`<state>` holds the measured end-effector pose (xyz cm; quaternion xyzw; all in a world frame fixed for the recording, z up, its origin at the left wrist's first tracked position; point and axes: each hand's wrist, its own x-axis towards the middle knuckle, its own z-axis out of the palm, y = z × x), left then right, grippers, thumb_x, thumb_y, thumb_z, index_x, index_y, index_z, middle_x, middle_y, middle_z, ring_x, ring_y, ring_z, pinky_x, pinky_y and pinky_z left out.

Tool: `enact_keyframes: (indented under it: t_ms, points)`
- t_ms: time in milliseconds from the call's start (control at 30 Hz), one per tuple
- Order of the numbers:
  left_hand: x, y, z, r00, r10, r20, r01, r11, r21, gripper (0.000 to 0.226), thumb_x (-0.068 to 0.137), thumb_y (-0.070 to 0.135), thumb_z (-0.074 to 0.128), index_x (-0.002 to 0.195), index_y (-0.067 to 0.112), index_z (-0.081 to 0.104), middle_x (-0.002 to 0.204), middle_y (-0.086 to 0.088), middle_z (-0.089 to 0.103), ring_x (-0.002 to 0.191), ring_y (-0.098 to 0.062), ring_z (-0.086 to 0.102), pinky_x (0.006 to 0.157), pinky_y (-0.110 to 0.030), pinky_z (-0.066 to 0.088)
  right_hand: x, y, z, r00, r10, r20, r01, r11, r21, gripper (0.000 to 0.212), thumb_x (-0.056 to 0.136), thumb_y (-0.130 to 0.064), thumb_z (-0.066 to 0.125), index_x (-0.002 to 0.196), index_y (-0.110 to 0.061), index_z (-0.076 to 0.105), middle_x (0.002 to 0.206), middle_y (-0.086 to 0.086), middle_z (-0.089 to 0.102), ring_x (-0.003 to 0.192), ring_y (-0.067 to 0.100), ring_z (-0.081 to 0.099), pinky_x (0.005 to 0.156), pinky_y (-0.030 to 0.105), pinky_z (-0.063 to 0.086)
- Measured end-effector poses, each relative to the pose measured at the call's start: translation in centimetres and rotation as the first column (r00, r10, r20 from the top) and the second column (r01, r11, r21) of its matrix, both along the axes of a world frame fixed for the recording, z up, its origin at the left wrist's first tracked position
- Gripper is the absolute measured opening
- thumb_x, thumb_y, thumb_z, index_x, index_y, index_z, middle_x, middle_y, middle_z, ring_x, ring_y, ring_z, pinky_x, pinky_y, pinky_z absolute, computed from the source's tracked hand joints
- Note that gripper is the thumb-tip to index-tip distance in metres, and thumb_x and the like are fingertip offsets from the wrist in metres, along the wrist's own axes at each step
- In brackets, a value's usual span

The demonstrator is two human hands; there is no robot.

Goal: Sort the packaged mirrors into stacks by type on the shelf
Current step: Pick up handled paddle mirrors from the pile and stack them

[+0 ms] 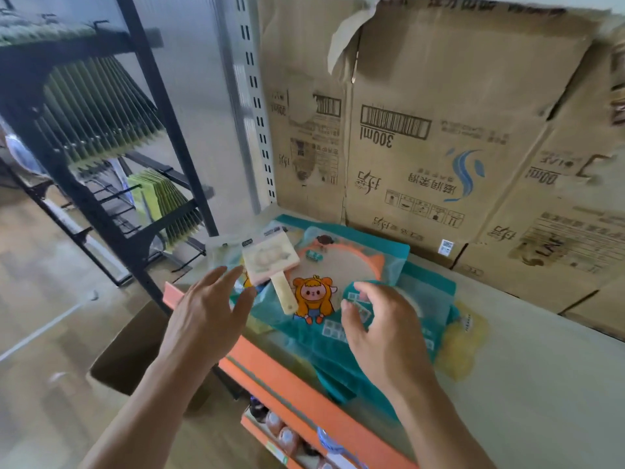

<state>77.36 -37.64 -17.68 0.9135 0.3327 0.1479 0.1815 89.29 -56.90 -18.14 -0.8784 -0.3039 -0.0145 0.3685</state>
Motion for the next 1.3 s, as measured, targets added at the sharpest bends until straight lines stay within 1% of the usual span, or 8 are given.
enact_keyframes:
  t_ms: [133, 467, 567, 733, 867, 1033, 1133, 1300]
  points:
    - [1.5, 1.3, 0.4, 1.0, 0.01, -0.018, -0.011, 0.999, -0.041, 0.045, 0.093, 0.035, 0.053, 0.132, 0.012, 0.055, 0.13, -0.009, 0.059, 0.094, -0.026, 0.066, 0.083, -0.039, 0.054, 0.1, 1.2, -0.2, 1.0, 0.025, -0.005, -0.025, 0.999, -0.048, 0.038, 0.089, -0.037, 0.059, 0.12, -0.016, 0.063, 0.11, 0.001, 0.066, 0.097, 0.01, 0.059, 0.066, -0.001, 0.033]
    - [5.3, 6.7, -0.7, 0.995, -0.016, -0.102, 0.005, 0.995, -0.101, 0.037, 0.094, 0.027, 0.053, 0.126, 0.009, 0.059, 0.123, -0.016, 0.061, 0.11, -0.032, 0.056, 0.089, -0.037, 0.044, -2.0, 4.4, 0.1, 0.999, -0.041, 0.025, 0.045, 0.982, -0.181, 0.051, 0.082, -0.055, 0.046, 0.113, -0.021, 0.066, 0.099, -0.004, 0.067, 0.092, 0.014, 0.057, 0.081, 0.032, 0.05]
    - [6.1, 8.4, -1.2, 0.988, -0.079, -0.131, 0.061, 0.989, -0.137, 0.03, 0.095, 0.023, 0.051, 0.117, 0.004, 0.06, 0.111, -0.018, 0.061, 0.103, -0.034, 0.056, 0.078, -0.036, 0.04, -3.2, 5.7, 0.3, 0.999, -0.027, -0.037, 0.018, 0.973, -0.229, 0.048, 0.086, -0.057, 0.049, 0.118, -0.025, 0.061, 0.107, -0.008, 0.062, 0.1, 0.012, 0.052, 0.091, 0.032, 0.045]
    - [7.3, 10.4, -1.4, 0.98, -0.142, -0.143, 0.103, 0.963, -0.25, 0.015, 0.094, 0.023, 0.049, 0.092, 0.01, 0.055, 0.085, -0.008, 0.056, 0.088, -0.031, 0.06, 0.064, -0.031, 0.037, -4.9, 8.1, 0.4, 0.997, -0.062, -0.04, 0.047, 0.951, -0.306, 0.038, 0.085, -0.059, 0.052, 0.101, -0.026, 0.057, 0.097, -0.012, 0.056, 0.092, 0.011, 0.049, 0.088, 0.032, 0.042]
    - [7.8, 12.0, -1.6, 0.998, -0.062, -0.014, 0.052, 0.918, -0.392, 0.026, 0.09, 0.02, 0.054, 0.114, 0.02, 0.065, 0.104, -0.007, 0.068, 0.089, -0.028, 0.062, 0.072, -0.033, 0.052, -5.7, 9.2, -0.1, 0.991, -0.133, 0.011, 0.131, 0.946, -0.297, 0.025, 0.088, -0.048, 0.055, 0.098, -0.025, 0.059, 0.096, -0.013, 0.056, 0.093, 0.009, 0.049, 0.088, 0.029, 0.038]
    - [8.2, 13.0, -1.8, 0.998, -0.058, 0.037, 0.068, 0.893, -0.445, 0.013, 0.087, 0.02, 0.06, 0.077, 0.028, 0.062, 0.075, -0.001, 0.063, 0.069, -0.023, 0.058, 0.055, -0.029, 0.044, -6.4, 9.8, -0.3, 0.973, -0.228, 0.027, 0.227, 0.94, -0.255, 0.016, 0.089, -0.041, 0.052, 0.097, -0.027, 0.055, 0.09, -0.014, 0.054, 0.08, 0.004, 0.044, 0.076, 0.02, 0.035]
    - [8.4, 13.3, -1.9, 0.994, -0.089, 0.057, 0.106, 0.852, -0.512, 0.012, 0.088, 0.019, 0.059, 0.077, 0.022, 0.061, 0.079, -0.007, 0.066, 0.061, -0.022, 0.057, 0.045, -0.026, 0.04, -6.7, 9.9, -0.5, 0.959, -0.282, -0.015, 0.271, 0.932, -0.239, 0.016, 0.088, -0.04, 0.053, 0.094, -0.026, 0.054, 0.086, -0.014, 0.055, 0.076, 0.004, 0.05, 0.063, 0.015, 0.031]
    - [8.5, 13.3, -1.2, 0.976, -0.182, 0.12, 0.218, 0.814, -0.539, 0.01, 0.091, 0.022, 0.059, 0.081, 0.02, 0.059, 0.076, -0.003, 0.069, 0.067, -0.023, 0.065, 0.047, -0.029, 0.044, -7.2, 10.2, -0.8, 0.939, -0.342, -0.036, 0.327, 0.919, -0.219, 0.028, 0.085, -0.049, 0.058, 0.1, -0.025, 0.059, 0.093, -0.012, 0.06, 0.084, 0.006, 0.055, 0.07, 0.019, 0.041]
